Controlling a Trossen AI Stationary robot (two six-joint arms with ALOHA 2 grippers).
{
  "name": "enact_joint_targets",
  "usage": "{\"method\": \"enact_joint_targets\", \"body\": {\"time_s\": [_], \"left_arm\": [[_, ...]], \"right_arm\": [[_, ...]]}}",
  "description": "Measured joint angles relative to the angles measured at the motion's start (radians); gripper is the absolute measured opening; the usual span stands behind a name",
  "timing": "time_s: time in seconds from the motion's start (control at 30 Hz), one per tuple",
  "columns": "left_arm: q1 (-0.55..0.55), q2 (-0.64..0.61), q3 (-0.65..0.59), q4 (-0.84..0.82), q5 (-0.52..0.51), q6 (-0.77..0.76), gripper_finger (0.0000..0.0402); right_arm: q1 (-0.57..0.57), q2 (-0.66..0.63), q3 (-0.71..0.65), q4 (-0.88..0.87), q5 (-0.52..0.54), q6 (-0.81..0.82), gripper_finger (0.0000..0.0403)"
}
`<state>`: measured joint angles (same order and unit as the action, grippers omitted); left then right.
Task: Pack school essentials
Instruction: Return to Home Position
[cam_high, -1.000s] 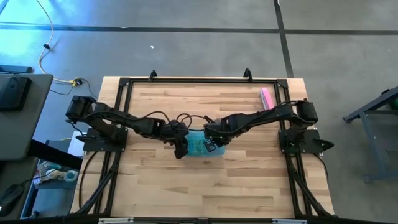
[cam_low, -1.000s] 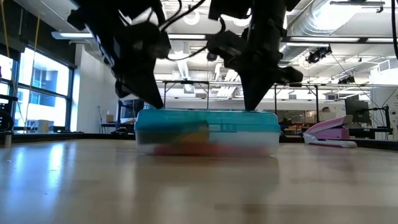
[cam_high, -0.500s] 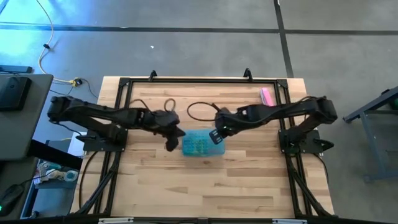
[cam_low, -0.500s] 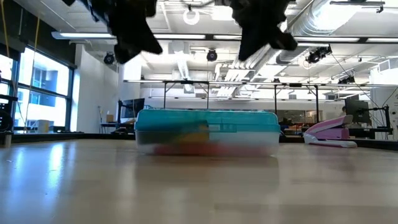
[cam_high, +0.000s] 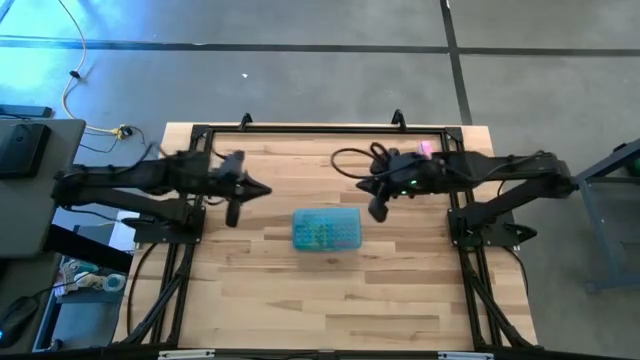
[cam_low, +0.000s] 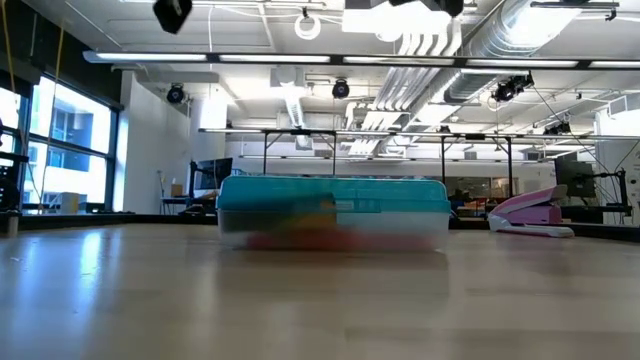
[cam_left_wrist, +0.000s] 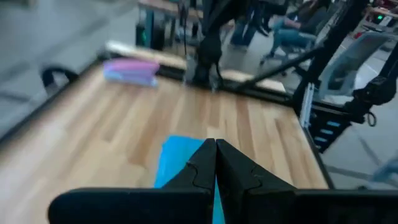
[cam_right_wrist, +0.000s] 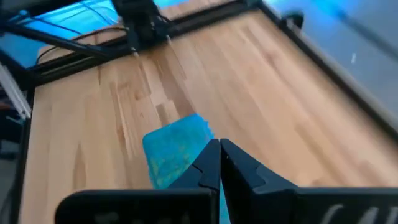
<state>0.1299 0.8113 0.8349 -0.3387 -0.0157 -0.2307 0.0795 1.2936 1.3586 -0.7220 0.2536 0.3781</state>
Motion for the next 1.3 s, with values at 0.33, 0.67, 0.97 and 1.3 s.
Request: {"method": "enact_joint_targets", "body": {"time_s": [0.33, 0.67, 0.97, 1.3], "left_arm": [[0.001, -0.277, -0.184, 0.038, -0.081, 0.037, 0.0000], [0.001, -0.515, -0.540, 0.324, -0.066, -0.079, 0.0000], [0.001, -0.613, -0.731, 0.503, -0.044, -0.137, 0.0000], [0.001, -0.615, -0.798, 0.531, -0.039, -0.185, 0.0000]], "right_arm": [[0.000, -0.117, 0.000, 0.008, 0.028, -0.231, 0.0000], [-0.013, -0.173, -0.231, 0.229, 0.017, -0.244, 0.0000], [-0.056, -0.412, -0.557, 0.482, -0.028, -0.116, 0.0000], [-0.060, -0.748, -0.705, 0.481, -0.021, -0.144, 0.0000]]}}
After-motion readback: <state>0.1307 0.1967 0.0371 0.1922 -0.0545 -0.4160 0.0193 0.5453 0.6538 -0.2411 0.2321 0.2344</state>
